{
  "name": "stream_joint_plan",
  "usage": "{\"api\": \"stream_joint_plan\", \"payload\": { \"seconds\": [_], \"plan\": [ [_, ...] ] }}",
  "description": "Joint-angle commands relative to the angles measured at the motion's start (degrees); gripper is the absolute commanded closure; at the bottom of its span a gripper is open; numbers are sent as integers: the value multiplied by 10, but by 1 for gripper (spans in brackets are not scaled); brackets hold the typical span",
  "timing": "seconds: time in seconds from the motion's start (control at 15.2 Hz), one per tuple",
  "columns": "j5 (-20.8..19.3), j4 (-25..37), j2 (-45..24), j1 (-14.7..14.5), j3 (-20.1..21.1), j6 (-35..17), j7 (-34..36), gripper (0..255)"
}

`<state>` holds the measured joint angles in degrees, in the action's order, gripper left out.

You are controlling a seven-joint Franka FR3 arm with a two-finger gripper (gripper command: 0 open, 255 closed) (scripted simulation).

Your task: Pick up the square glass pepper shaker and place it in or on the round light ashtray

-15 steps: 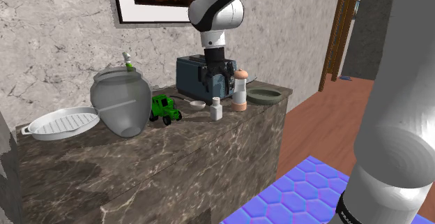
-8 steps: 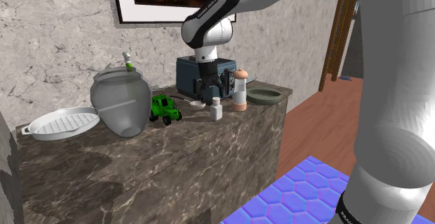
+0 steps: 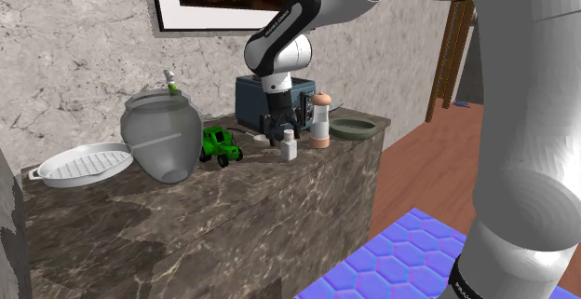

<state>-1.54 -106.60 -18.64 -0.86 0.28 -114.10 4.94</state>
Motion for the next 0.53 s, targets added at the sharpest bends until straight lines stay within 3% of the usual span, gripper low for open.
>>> {"api": "stream_joint_plan", "payload": {
  "seconds": [0.0, 0.2, 0.26, 0.46],
  "plan": [
    [0, -1, 0, 0, 0, -1, 0, 0],
    [0, -1, 0, 0, 0, -1, 0, 0],
    [0, -1, 0, 0, 0, -1, 0, 255],
    [0, -1, 0, 0, 0, -1, 0, 255]
  ]
}}
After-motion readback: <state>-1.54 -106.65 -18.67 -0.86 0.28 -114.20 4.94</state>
